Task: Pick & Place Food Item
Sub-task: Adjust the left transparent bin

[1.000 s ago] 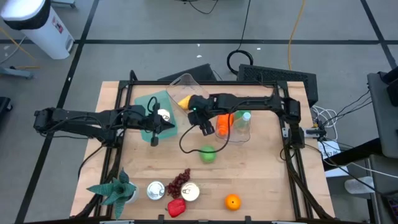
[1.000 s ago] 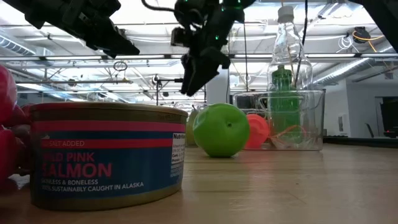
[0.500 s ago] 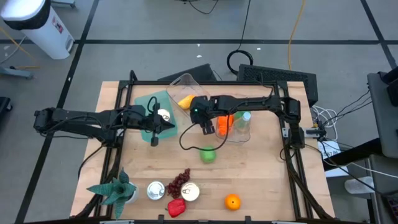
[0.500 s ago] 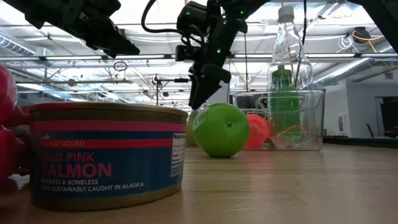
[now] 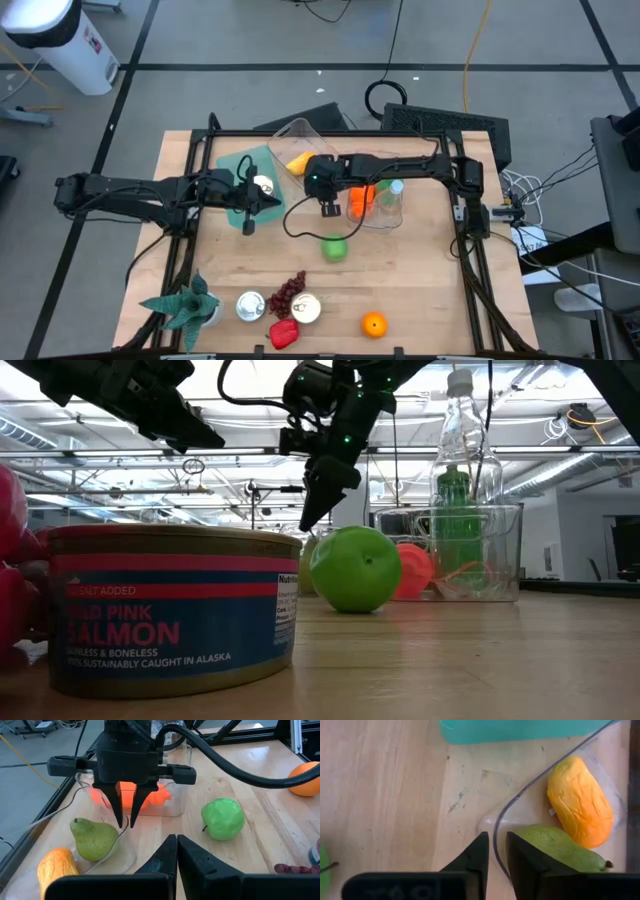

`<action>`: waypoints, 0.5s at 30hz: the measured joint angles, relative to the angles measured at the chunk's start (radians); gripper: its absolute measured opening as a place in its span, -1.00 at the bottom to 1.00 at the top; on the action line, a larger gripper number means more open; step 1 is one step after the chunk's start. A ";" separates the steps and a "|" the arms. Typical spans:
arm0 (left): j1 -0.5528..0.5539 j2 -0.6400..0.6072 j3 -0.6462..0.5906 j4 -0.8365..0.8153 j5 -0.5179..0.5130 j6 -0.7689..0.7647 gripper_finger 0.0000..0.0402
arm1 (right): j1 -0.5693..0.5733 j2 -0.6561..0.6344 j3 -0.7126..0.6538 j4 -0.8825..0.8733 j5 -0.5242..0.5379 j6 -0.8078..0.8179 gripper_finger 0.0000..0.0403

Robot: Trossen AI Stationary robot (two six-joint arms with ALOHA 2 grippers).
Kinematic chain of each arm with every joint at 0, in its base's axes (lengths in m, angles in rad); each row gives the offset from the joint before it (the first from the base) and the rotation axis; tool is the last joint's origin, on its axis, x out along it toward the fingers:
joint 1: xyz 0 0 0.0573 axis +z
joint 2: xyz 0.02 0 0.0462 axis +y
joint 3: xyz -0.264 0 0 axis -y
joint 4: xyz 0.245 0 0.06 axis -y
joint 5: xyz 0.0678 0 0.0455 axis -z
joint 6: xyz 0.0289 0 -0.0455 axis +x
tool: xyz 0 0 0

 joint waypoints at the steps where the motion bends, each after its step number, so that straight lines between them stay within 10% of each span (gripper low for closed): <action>1: 0.000 0.000 0.000 0.000 0.000 0.000 -0.89 | 0.000 0.000 0.000 0.001 -0.004 0.004 -0.75; 15: 0.000 0.000 0.000 0.002 0.000 -0.003 -0.89 | 0.004 0.029 0.001 0.052 -0.080 0.157 -0.97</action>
